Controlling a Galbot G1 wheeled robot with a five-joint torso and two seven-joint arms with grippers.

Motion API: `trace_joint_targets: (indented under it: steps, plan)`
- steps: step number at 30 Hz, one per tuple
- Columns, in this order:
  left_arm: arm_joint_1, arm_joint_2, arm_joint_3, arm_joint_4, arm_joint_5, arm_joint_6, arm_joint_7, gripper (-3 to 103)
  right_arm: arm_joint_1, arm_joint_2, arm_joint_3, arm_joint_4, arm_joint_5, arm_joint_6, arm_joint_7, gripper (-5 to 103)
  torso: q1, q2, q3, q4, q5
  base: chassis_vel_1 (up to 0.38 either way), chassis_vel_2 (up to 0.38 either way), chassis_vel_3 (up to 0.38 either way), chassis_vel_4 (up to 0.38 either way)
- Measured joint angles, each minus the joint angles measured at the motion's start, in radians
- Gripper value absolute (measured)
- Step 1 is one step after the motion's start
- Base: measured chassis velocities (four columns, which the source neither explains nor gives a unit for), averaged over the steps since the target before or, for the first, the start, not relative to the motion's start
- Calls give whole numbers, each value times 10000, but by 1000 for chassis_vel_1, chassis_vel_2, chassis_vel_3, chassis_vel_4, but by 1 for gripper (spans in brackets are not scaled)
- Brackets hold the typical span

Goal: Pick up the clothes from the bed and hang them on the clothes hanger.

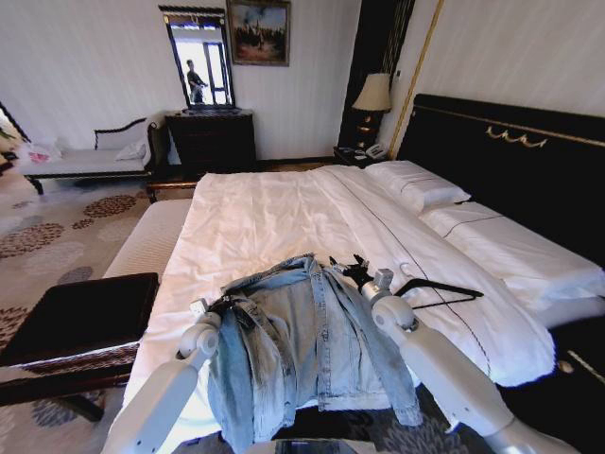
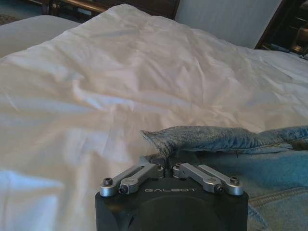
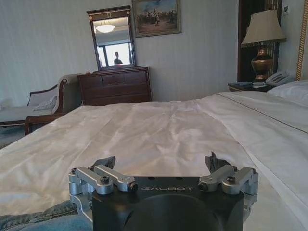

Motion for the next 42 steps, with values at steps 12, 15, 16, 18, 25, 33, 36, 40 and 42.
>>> trace_joint_targets:
  steps: [12,15,16,18,25,33,36,40,42]
  plan:
    - [958,215,-426,-1858,1401,57,134,43,-170,-260,81,119,-77,46,-3,100,0,0,0,0,1,0,0,0,0]
    - [1547,273,-831,-2521,1551,143,137,53,-365,-405,226,111,-284,141,-54,100,0,0,0,1,1,0,0,0,0]
    - [1895,300,-1034,-2814,1584,164,176,58,-519,-478,368,86,-454,221,-117,100,1,0,0,1,0,0,0,0,0]
    - [2468,314,-1339,-3174,1771,168,294,64,-707,-517,543,83,-646,292,-177,100,0,1,0,-3,1,0,0,0,0]
    - [5172,-544,-3089,-4347,3802,-819,1203,96,-1934,-231,1660,387,-1859,610,-364,100,0,0,-1,4,-3,0,0,0,0]
    - [7337,-2320,-4246,-4714,6142,-3054,2704,100,-4229,569,3427,698,-4021,1529,-842,100,-2,2,-1,-1,3,0,0,0,0]
    - [7622,-2472,-4377,-4593,6260,-3513,2963,100,-4896,916,3921,1001,-4365,1646,-908,100,-2,2,-2,-12,-1,0,0,0,0]
    - [8420,-2707,-4543,-4401,6083,-4259,3204,100,-5553,1365,4310,1336,-4911,1852,-992,100,-2,2,0,4,1,0,0,0,0]
    - [8482,-2732,-4546,-4378,6074,-4345,3206,100,-5594,1376,4327,1367,-4945,1859,-993,100,-2,2,-1,4,0,0,0,0,0]
